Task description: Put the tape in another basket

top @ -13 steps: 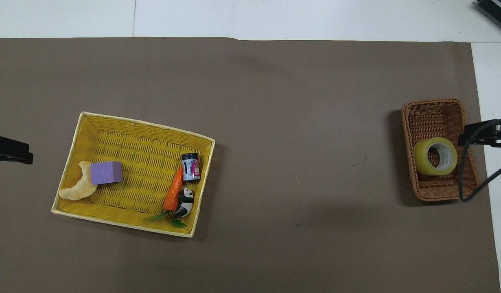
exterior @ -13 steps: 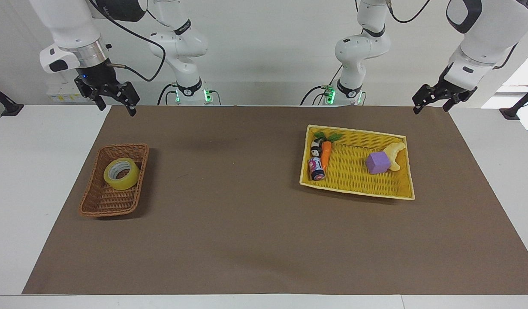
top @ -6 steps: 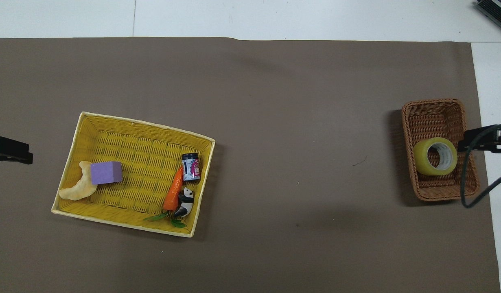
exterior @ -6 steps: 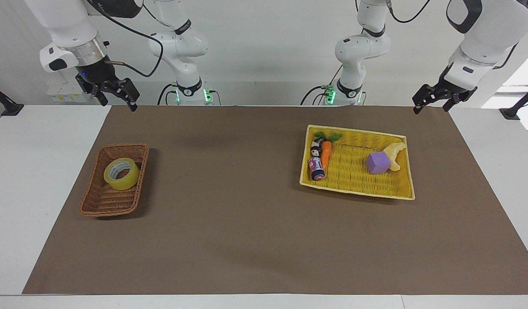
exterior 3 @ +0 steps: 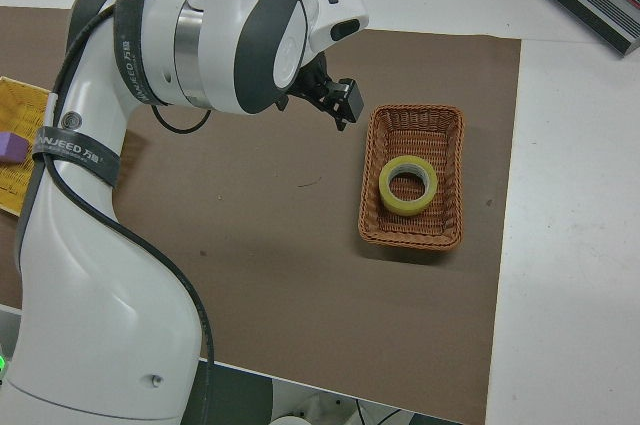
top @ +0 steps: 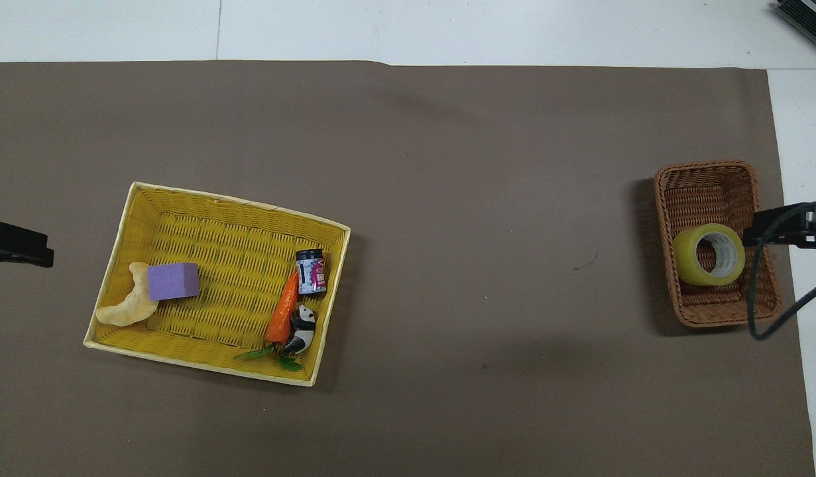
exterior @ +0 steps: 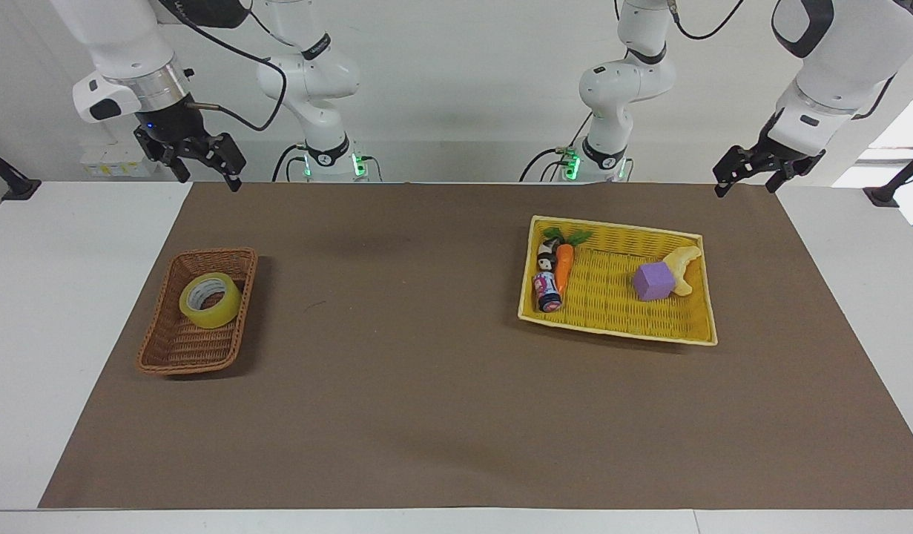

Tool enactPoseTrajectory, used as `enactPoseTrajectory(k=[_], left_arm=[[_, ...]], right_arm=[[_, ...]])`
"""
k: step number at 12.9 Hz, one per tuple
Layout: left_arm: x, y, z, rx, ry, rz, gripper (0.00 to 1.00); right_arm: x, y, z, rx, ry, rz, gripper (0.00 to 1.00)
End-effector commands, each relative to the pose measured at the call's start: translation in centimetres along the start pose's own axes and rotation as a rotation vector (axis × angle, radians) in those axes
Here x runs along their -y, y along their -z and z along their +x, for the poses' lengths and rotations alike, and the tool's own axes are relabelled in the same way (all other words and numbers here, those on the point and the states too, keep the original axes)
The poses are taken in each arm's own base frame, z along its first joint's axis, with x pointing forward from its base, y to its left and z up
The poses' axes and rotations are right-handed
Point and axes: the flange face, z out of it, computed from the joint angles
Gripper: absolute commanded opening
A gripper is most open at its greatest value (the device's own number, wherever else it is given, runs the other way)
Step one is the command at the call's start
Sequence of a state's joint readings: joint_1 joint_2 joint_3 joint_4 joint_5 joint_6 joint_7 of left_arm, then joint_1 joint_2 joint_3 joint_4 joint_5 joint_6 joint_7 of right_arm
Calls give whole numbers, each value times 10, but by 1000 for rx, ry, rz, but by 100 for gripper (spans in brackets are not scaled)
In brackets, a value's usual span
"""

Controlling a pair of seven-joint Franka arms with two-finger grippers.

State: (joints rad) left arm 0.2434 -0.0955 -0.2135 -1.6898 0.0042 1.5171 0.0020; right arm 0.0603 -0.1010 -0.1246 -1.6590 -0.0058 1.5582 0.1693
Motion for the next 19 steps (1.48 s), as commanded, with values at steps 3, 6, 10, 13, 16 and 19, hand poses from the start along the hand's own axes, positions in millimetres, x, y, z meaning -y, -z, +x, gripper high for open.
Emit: enactPoseTrajectory(k=[3,6,10,13,16,19], left_arm=[[3,6,-1,0,1,18,100],[3,6,-1,0,1,18,100],[3,6,-1,0,1,18,100],[3,6,-1,0,1,18,100],[3,6,-1,0,1,18,100],[3,6,-1,0,1,18,100]], right_arm=[[6,27,-10,4,29,-4,100],[7,28,-11,4,31,-2,100],[7,27,-11,6,31,-4,100],[8,27,-14,9,25,-2,100],[9,29,-13,4,30,3,100],[7,32,-13,-1,31,3,100]])
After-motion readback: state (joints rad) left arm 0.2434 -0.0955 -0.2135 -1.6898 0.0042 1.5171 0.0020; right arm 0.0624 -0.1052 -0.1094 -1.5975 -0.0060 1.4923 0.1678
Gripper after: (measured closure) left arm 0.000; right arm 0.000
